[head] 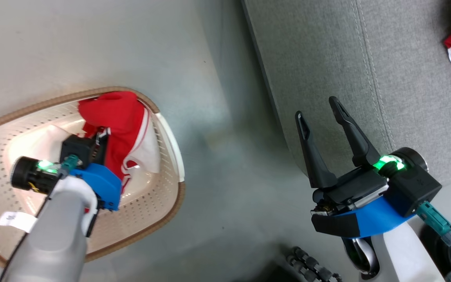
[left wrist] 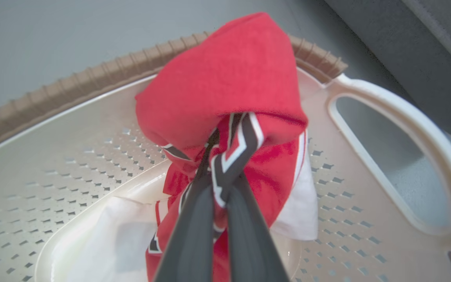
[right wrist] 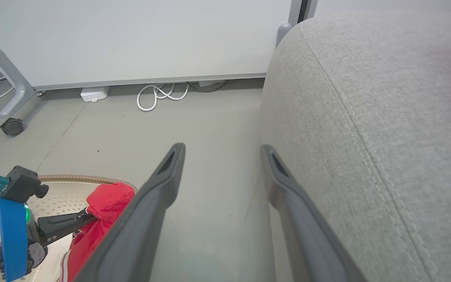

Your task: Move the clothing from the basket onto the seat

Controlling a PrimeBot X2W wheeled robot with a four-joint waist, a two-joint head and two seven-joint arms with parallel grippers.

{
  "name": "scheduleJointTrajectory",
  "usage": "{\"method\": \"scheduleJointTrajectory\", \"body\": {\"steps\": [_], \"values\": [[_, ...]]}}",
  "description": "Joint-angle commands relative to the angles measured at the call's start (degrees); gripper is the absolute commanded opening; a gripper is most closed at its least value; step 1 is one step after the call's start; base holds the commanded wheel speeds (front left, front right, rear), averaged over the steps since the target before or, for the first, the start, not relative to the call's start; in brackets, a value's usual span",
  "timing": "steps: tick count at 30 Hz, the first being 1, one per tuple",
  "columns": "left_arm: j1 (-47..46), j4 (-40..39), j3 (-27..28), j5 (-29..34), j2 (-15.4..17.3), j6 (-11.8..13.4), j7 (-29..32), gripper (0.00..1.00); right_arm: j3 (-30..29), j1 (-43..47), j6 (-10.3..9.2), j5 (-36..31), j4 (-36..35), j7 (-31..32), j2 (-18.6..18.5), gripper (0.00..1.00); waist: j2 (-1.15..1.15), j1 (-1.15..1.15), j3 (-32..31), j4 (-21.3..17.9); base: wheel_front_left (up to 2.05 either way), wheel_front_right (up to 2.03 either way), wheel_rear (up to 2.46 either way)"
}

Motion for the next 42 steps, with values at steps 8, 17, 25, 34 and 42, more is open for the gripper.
{"method": "scheduleJointTrajectory", "body": {"steps": [8,17,25,34,42], "values": [[4.5,-3.8,-1.7,-0.8,-4.7,-0.6,-0.2,0.0,-2.0,0.9,0.03,-4.0,1.8,-0.3,0.0,1.0,0.0,0.0,-9.5,7.3,0.0,0.0,0.0],[9.7,-7.9,-2.9,-1.8,-7.4,-1.0,-0.2,0.0,-3.0,3.0,0.03,-6.8,4.2,-0.3,0.0,1.0,0.0,0.0,-18.2,12.1,0.0,0.0,0.0],[14.3,-11.4,-5.2,-4.5,-9.8,-1.0,-0.2,0.0,-3.4,5.8,0.03,-8.0,6.8,0.5,0.0,1.0,0.0,0.0,-27.5,16.0,0.0,0.0,0.0],[17.7,-14.5,-9.4,-6.7,-11.3,-1.0,-0.2,0.0,-3.9,10.4,0.03,-7.3,8.6,2.1,0.0,1.0,0.0,0.0,-38.0,18.8,0.0,0.0,0.0],[17.0,-15.7,-14.1,-9.4,-11.6,-1.0,-0.2,0.0,-3.8,14.5,0.03,-5.8,9.7,2.7,0.0,1.0,0.0,0.0,-44.6,20.1,0.0,0.0,0.0]]}}
